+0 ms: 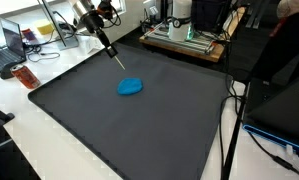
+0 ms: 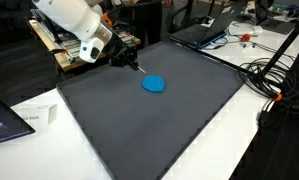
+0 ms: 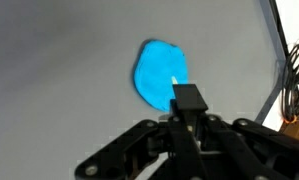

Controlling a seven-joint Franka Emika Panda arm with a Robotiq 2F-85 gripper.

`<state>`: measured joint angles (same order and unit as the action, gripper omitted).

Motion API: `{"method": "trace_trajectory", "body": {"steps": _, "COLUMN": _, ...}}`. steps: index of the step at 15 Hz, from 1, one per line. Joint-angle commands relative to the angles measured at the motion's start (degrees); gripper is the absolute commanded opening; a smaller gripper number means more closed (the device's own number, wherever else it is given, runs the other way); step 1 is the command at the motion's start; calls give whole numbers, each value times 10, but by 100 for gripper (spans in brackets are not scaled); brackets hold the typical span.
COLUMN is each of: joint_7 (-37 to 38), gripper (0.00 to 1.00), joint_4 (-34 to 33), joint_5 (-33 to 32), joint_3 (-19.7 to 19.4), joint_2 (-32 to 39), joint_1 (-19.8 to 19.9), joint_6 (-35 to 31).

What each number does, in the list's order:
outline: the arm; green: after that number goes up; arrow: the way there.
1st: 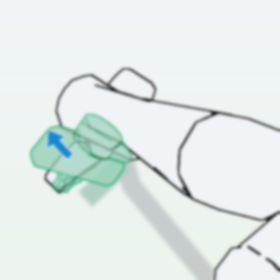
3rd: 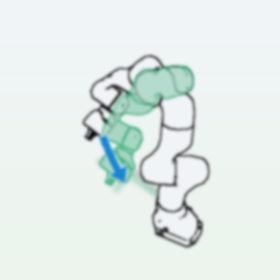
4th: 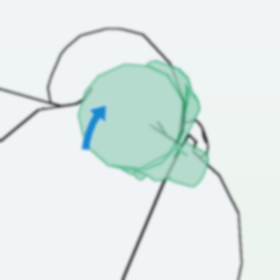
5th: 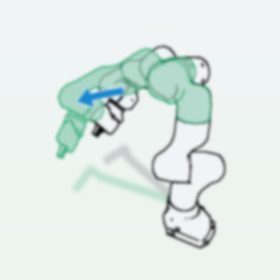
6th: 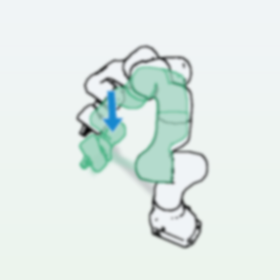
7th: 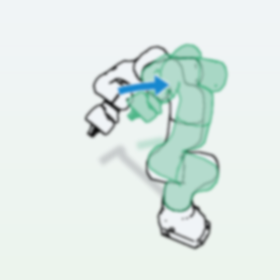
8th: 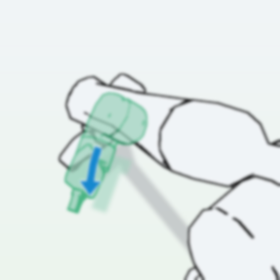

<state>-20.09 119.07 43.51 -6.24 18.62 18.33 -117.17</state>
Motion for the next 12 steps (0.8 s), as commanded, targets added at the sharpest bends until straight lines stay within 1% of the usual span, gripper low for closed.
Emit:
{"method": "trace_trajectory", "body": {"steps": 1, "joint_7": -75, "gripper": 3, "joint_4": -36, "joint_5": 67, "joint_3": -11, "joint_2": 36, "joint_1": 41, "joint_6": 75}}
{"method": "trace_trajectory", "body": {"steps": 3, "joint_7": -107, "gripper": 3, "joint_4": -47, "joint_5": 97, "joint_3": -17, "joint_2": 53, "joint_1": 58, "joint_6": 105}}
{"method": "trace_trajectory", "body": {"steps": 7, "joint_7": -143, "gripper": 3, "joint_4": -72, "joint_5": 128, "joint_3": -27, "joint_2": 91, "joint_1": 76, "joint_6": 150}}
{"method": "trace_trajectory", "body": {"steps": 12, "joint_7": -165, "gripper": 3, "joint_4": -95, "joint_5": 161, "joint_3": -32, "joint_2": 135, "joint_1": 82, "joint_6": 172}}
